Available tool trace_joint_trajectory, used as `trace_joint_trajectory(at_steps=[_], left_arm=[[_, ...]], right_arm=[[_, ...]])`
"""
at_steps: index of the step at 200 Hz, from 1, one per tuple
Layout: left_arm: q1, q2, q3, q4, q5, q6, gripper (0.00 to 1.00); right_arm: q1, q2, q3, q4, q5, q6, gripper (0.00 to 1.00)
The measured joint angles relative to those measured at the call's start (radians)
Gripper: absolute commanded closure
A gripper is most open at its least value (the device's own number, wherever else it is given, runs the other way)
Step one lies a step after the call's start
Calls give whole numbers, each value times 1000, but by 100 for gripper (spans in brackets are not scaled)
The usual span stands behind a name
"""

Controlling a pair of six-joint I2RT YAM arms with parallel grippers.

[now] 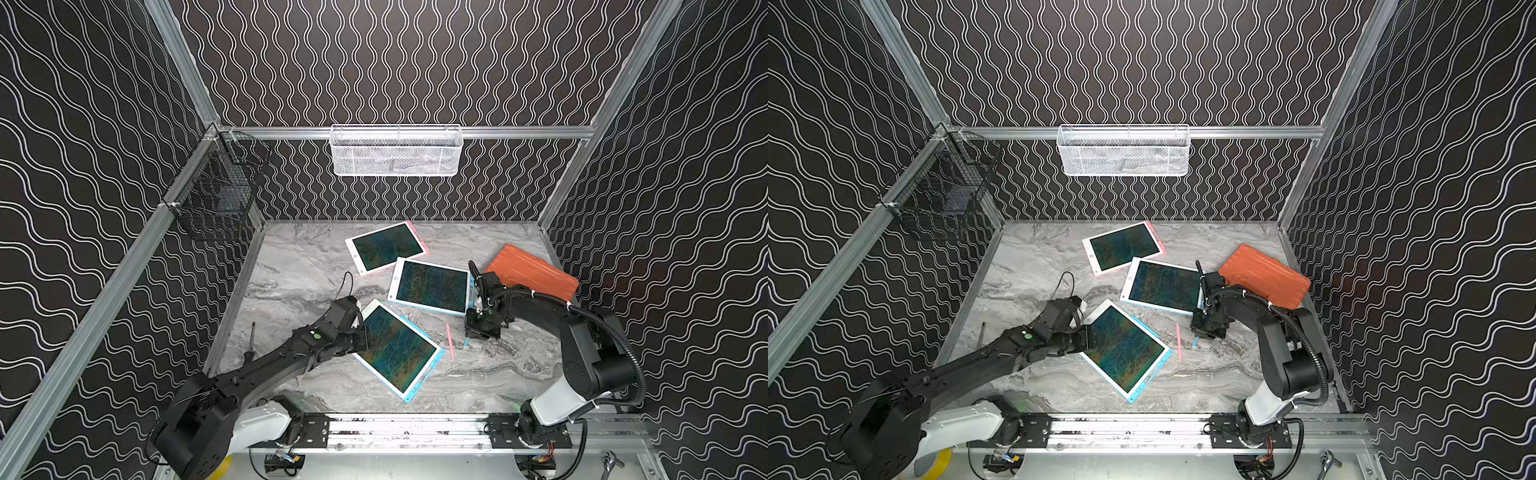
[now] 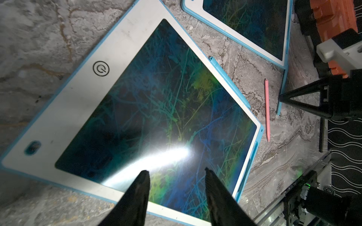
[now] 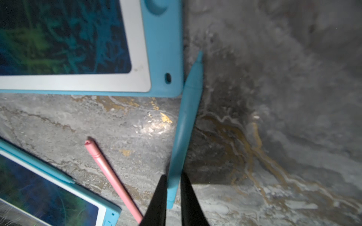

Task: Place the stylus back onto the writing tablet
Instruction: Pick up the stylus from the center of the board.

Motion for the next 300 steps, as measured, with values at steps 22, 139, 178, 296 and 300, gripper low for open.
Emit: trace_joint_trajectory(at_steps=[22, 139, 178, 296, 300], left_arm=[[0, -7, -3, 0, -3, 0, 49], [0, -9, -7, -1, -11, 2, 49], [0, -10, -7, -2, -11, 2, 49], [2, -4, 18, -16, -15, 5, 49], [3, -7, 18, -16, -15, 5, 49]], right_arm=[[-2, 4, 5, -5, 0, -3, 92], [21, -34, -16, 16, 39, 15, 100], [25, -61, -24, 26, 55, 15, 100], [157, -222, 10, -41, 76, -58, 100], [174, -223, 16, -40, 68, -67, 100]])
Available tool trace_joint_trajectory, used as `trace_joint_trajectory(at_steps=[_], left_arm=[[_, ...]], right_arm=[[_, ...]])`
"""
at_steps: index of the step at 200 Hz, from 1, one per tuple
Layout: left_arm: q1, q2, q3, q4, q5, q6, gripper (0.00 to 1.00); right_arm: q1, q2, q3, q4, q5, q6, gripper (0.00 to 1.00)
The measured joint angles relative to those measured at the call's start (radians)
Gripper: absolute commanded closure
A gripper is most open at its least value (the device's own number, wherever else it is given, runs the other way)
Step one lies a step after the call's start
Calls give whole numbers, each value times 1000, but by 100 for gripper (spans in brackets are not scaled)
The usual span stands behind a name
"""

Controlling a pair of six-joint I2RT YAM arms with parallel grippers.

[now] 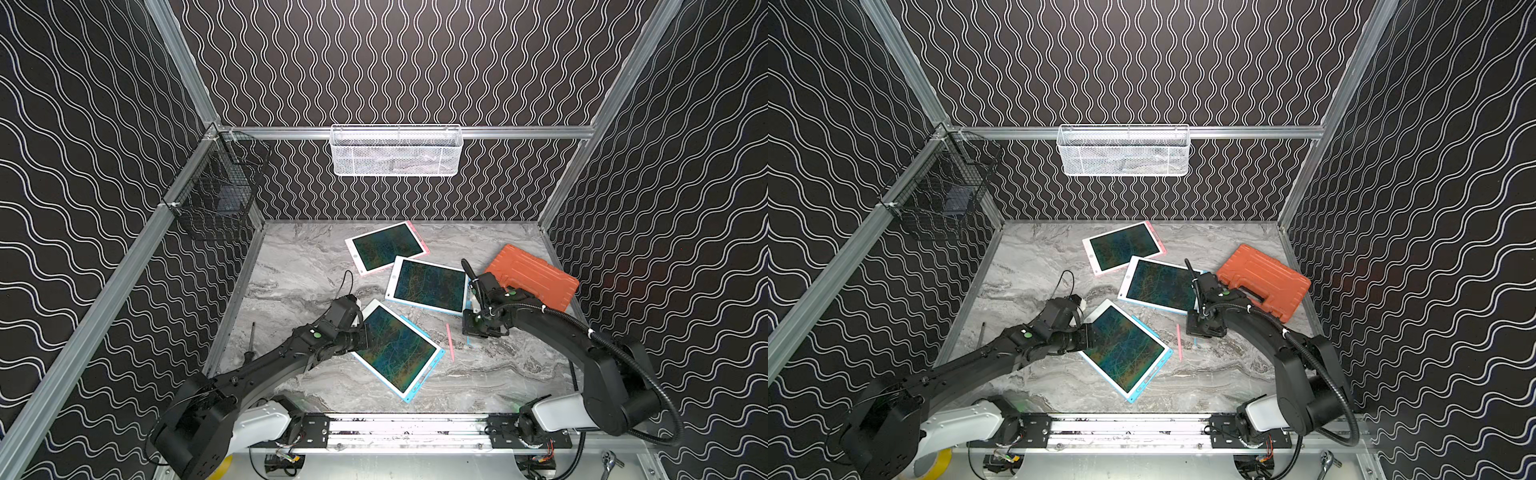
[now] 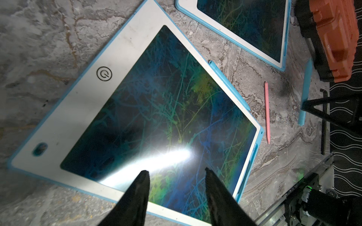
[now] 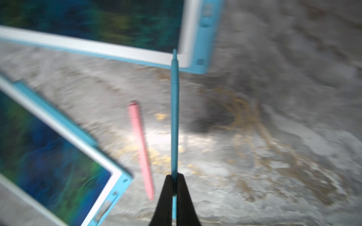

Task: Place the stylus back onto the writing tablet
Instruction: Pick up the stylus from the center of the board, then place the stylus on the writing tablet.

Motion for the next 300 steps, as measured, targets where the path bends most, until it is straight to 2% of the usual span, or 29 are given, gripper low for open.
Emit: trace_joint_trajectory(at_steps=[40, 74, 128, 171, 207, 300], left_arm=[[53, -67, 0, -24, 1, -3, 49], [132, -153, -21, -53, 21, -14, 49], [213, -190, -17, -98, 71, -24, 49], [240, -172, 8, -85, 121, -26, 49], [248, -165, 10, -75, 140, -26, 49], [248, -126, 52, -89, 145, 13, 49]], right_arm=[[189, 19, 76, -3, -105, -95, 100], [301, 18, 89, -32, -168, -174, 100], [365, 50, 142, -82, -222, -359, 100], [442, 94, 152, -82, -192, -465, 100], [483, 126, 126, -67, -164, -498, 100], [491, 250, 143, -52, -114, -517, 100]])
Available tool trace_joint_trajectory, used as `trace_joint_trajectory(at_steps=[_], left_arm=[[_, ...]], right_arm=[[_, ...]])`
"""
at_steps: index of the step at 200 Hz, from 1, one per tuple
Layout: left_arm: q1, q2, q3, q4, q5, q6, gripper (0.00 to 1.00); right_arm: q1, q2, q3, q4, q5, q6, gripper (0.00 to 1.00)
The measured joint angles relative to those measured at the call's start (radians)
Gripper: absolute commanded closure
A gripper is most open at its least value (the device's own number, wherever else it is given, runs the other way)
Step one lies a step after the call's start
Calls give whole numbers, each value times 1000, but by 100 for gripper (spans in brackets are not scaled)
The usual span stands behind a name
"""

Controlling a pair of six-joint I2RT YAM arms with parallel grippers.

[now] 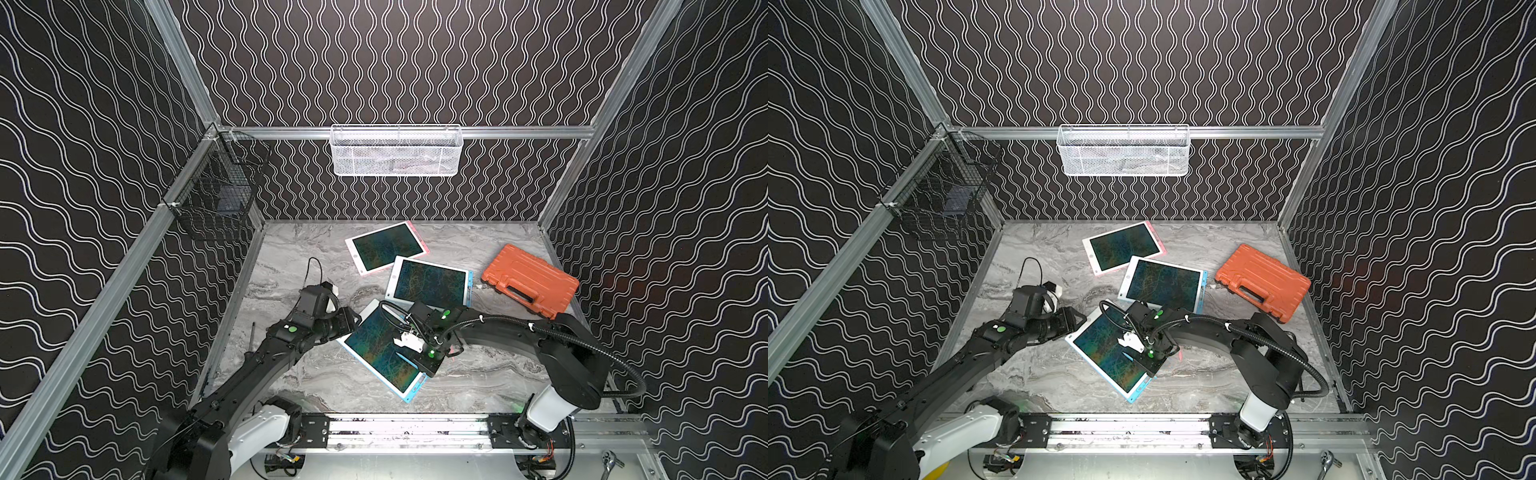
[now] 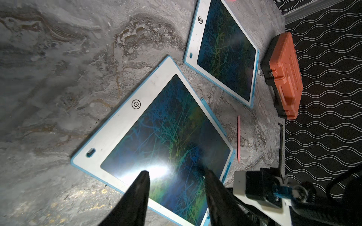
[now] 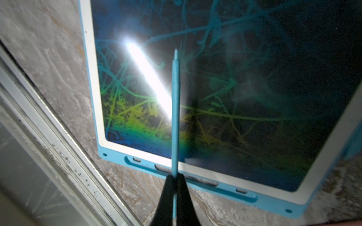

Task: Place the stylus back onto the writing tablet
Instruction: Place the stylus on the writing tablet.

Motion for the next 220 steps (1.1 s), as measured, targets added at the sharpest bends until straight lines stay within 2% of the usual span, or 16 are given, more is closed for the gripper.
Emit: trace_joint_trajectory(at_steps=[50, 106, 150, 166, 180, 196, 208, 220], left_arm=[[0, -11, 43, -49, -52, 53, 49], [0, 38, 75, -74, -68, 97, 49], [-1, 97, 98, -74, -21, 124, 51], [-17, 146, 135, -78, -5, 149, 55], [-56, 202, 183, -87, 6, 175, 64], [-111, 283, 247, -91, 17, 204, 74], [-147, 341, 288, -96, 27, 222, 84], [-180, 386, 314, -98, 32, 226, 90]], right_arm=[[0, 20, 0, 0, 27, -3, 100], [0, 24, 0, 3, 65, -3, 78], [0, 6, 39, -25, 127, 5, 71], [-16, -17, 100, -55, 148, 43, 71], [-54, -61, 153, -67, 120, 109, 71], [-116, -148, 155, -46, 14, 228, 71], [-148, -222, 100, -7, -73, 336, 72], [-150, -275, 33, 13, -147, 417, 72]])
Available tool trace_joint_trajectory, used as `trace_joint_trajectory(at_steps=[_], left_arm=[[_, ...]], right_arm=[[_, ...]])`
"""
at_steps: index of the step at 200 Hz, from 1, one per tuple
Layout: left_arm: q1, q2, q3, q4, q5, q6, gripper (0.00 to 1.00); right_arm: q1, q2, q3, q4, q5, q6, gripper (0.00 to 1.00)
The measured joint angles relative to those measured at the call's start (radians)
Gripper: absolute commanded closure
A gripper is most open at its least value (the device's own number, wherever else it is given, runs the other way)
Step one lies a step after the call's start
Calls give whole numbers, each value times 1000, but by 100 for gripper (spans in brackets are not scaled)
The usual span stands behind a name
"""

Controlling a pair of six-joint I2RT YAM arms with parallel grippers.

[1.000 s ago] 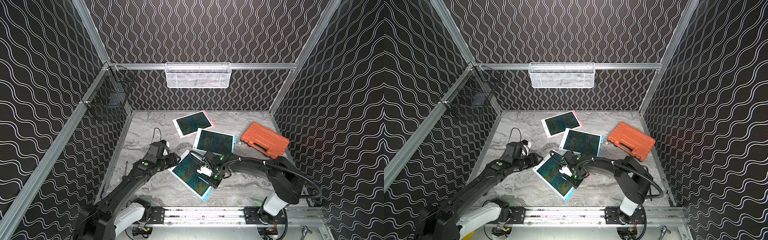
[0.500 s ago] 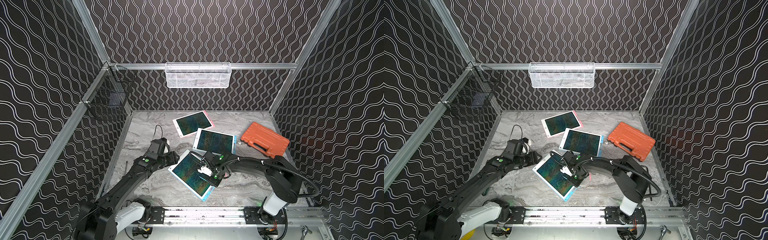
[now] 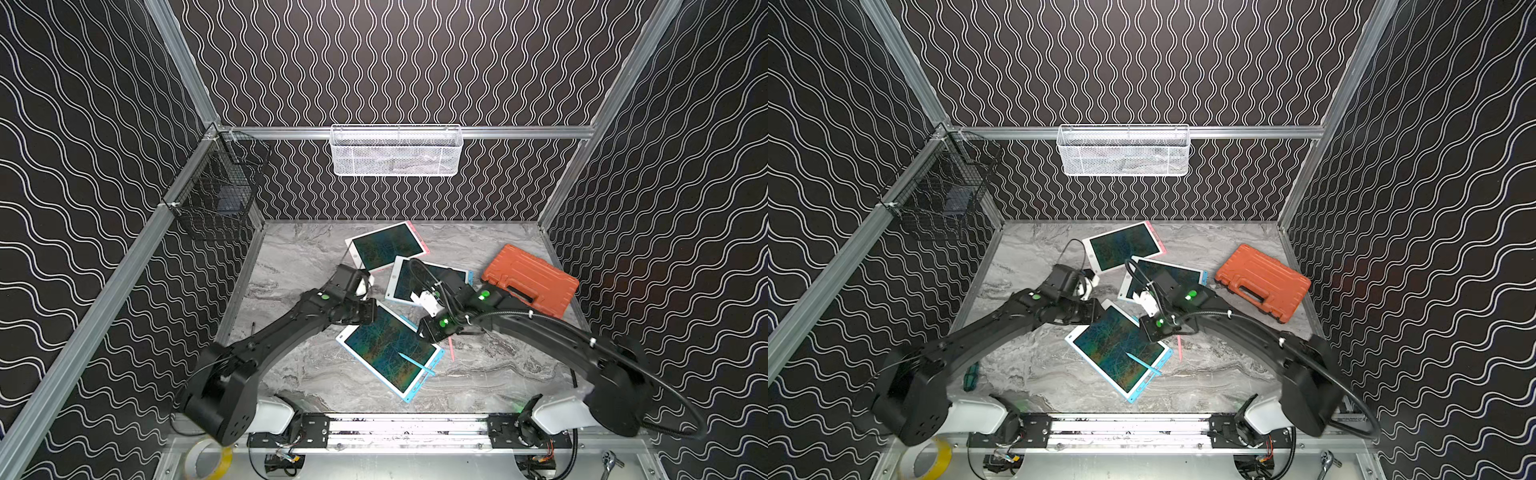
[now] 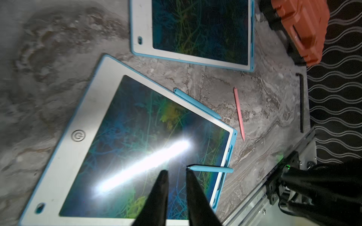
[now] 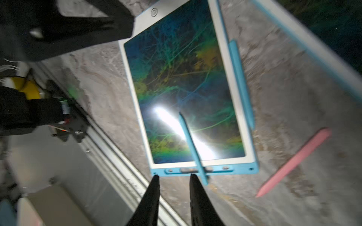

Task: Place the stylus back onto the writing tablet
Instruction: Place the stylus on the writing tablet, then adjust the stylus on the writing tablet.

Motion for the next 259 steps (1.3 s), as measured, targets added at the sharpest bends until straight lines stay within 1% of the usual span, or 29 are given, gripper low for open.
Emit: trace_joint_trajectory(at_steps=[14, 43, 63, 89, 113, 170, 200, 259], left_arm=[[-40, 38, 14, 0, 4, 0, 94], [-118, 87, 21, 6, 19, -5, 97], [-159, 123, 23, 16, 23, -11, 98], [-172, 146, 21, 32, 23, -17, 98], [-184, 171, 10, 45, 21, -17, 97], [-223, 246, -9, 106, 3, -36, 96], [-254, 271, -9, 134, -4, -57, 96], [-289, 259, -47, 147, -28, -82, 96]], right_arm=[[2, -42, -85, 22, -64, 79, 73], [18, -86, -230, 84, -112, 201, 74], [49, -64, -274, 141, -118, 262, 75], [67, -12, -300, 220, -113, 314, 75], [72, 17, -318, 270, -93, 342, 75], [70, 71, -332, 301, -66, 362, 76], [46, 84, -342, 301, -63, 362, 76], [-20, 78, -365, 315, -79, 332, 77]])
